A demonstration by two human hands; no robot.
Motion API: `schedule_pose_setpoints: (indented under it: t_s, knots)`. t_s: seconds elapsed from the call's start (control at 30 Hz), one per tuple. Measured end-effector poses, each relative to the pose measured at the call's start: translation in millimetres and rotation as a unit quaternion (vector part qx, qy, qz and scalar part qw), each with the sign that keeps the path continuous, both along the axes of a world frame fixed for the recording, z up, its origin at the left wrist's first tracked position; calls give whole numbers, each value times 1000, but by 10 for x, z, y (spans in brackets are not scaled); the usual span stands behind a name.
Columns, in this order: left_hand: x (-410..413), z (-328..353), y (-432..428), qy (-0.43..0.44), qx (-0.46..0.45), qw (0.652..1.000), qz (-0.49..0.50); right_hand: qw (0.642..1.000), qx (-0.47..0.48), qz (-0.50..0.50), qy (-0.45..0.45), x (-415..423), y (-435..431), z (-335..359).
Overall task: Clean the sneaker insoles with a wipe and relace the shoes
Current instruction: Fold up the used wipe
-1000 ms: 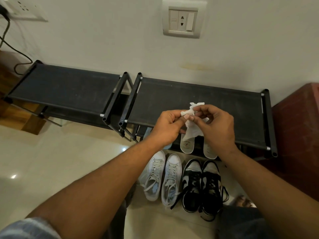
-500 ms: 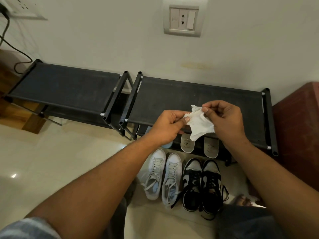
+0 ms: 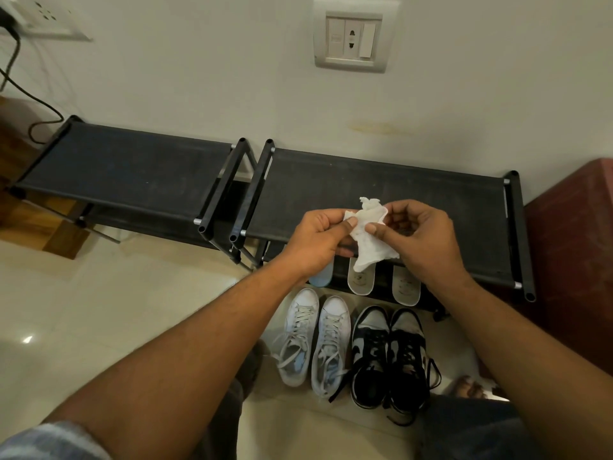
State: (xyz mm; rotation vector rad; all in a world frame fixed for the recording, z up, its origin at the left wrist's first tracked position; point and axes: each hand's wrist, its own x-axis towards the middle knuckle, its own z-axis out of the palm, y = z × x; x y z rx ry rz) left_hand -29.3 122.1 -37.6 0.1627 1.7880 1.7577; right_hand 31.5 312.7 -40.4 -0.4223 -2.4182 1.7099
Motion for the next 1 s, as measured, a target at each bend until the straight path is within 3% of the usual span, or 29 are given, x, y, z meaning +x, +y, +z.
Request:
schedule_pose_setpoints:
  t_s: [0.27,0.63,0.7,0.8,0.87,1.0]
  knots:
    - [-23,26,-11,-9,-16,1000,18,995,-86,-45,7,-45,84,-54]
    - [-19,103,-20,-62,10,997,48,988,-89,-124,1,-57,104,-10]
    - [-22,106,-15,-78,19,995,56,981,-162,-88,-64,-51,75,16]
    - [-10,95,5,-87,25,994,62,936,-301,33,-179,-17,21,36]
    - [1,93,21,-90,27,994,63,923,-338,54,-176,-5,-26,42]
    - [41,90,58,-100,35,990,97,927,-354,-39,-116,-39,-75,53]
